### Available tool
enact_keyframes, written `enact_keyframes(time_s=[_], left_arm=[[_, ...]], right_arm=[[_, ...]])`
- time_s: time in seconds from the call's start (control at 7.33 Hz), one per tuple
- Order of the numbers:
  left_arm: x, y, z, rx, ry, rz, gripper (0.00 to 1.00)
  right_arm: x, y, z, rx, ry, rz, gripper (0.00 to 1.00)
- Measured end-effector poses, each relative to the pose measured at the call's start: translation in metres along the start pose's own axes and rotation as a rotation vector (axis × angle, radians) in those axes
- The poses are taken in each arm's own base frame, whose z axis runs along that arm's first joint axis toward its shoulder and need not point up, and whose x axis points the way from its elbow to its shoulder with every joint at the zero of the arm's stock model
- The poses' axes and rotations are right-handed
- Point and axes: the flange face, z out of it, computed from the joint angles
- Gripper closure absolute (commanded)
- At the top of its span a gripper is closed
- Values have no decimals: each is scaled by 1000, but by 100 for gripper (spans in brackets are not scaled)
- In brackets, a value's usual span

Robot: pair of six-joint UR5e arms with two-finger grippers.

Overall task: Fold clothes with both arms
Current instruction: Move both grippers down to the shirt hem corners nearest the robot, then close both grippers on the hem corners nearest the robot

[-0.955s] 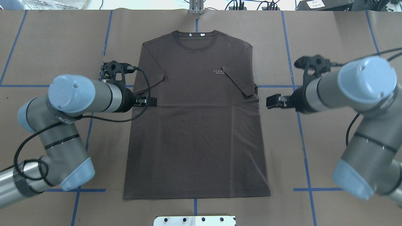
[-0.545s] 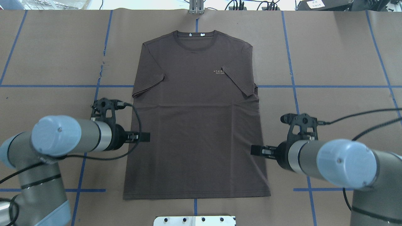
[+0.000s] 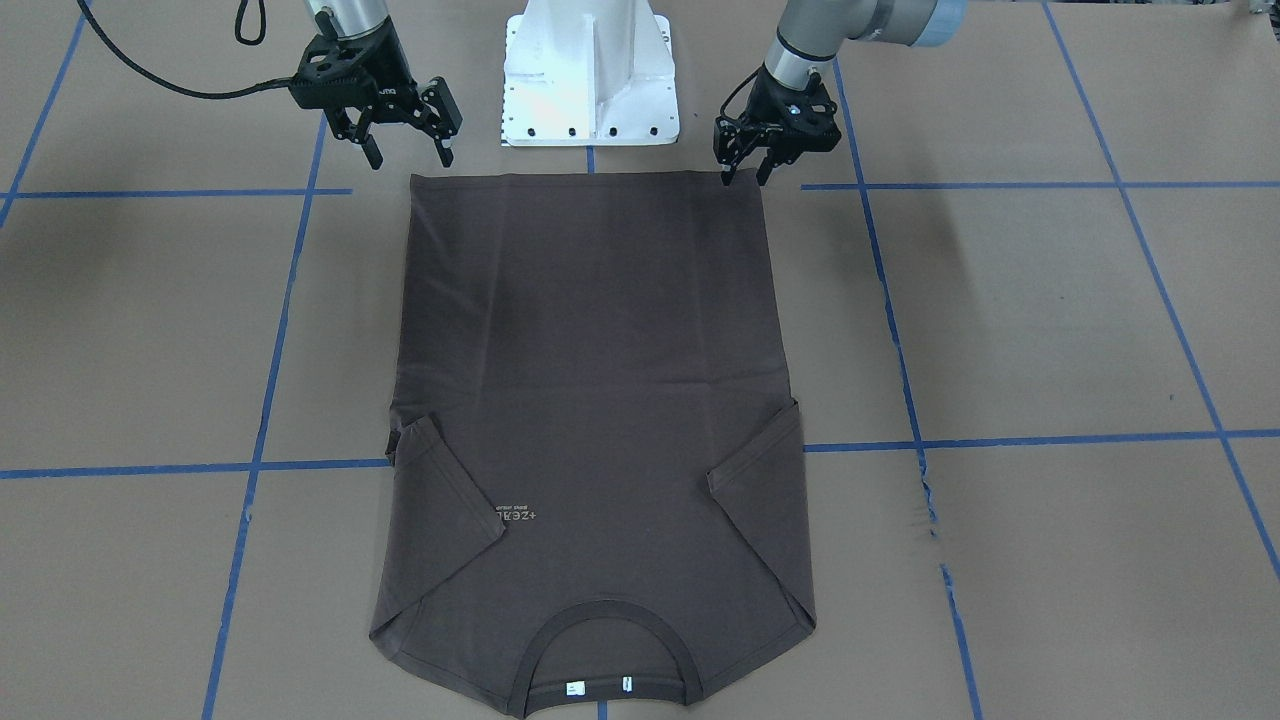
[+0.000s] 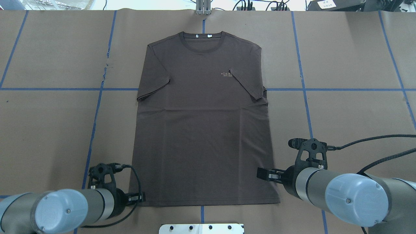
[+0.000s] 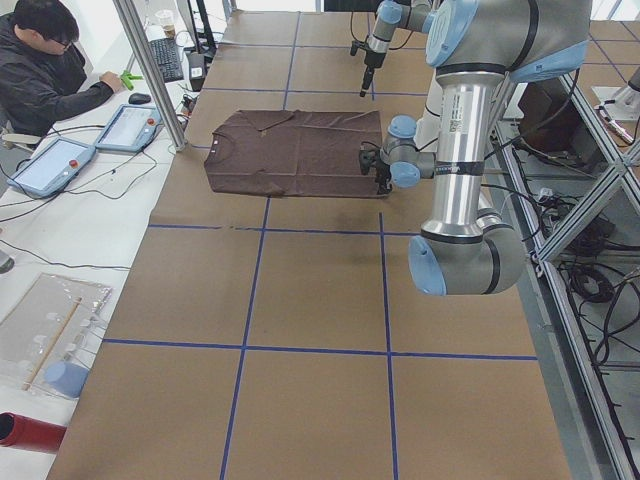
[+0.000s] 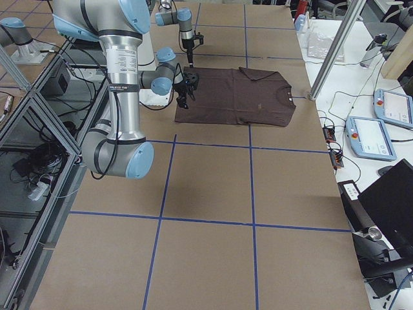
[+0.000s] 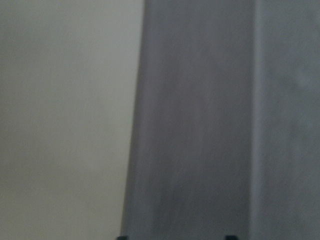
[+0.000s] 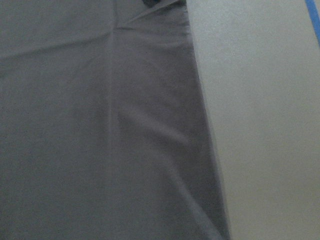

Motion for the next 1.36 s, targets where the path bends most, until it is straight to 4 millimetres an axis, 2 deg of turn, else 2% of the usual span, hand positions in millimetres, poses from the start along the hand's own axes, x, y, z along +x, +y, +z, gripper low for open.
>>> enact_keyframes(time_s=[0.14,0.41,1.36], left_arm=[[-2,11,4,-5,-16,-18,48],[-3,18,7,-3,-27,-29,48],[-6,19,11,-3,-40,-23,46]], right_arm=[[0,1,0,0,0,0,2],[0,1,1,0,2,-1,2],[1,2,2,9,4,-4,1]])
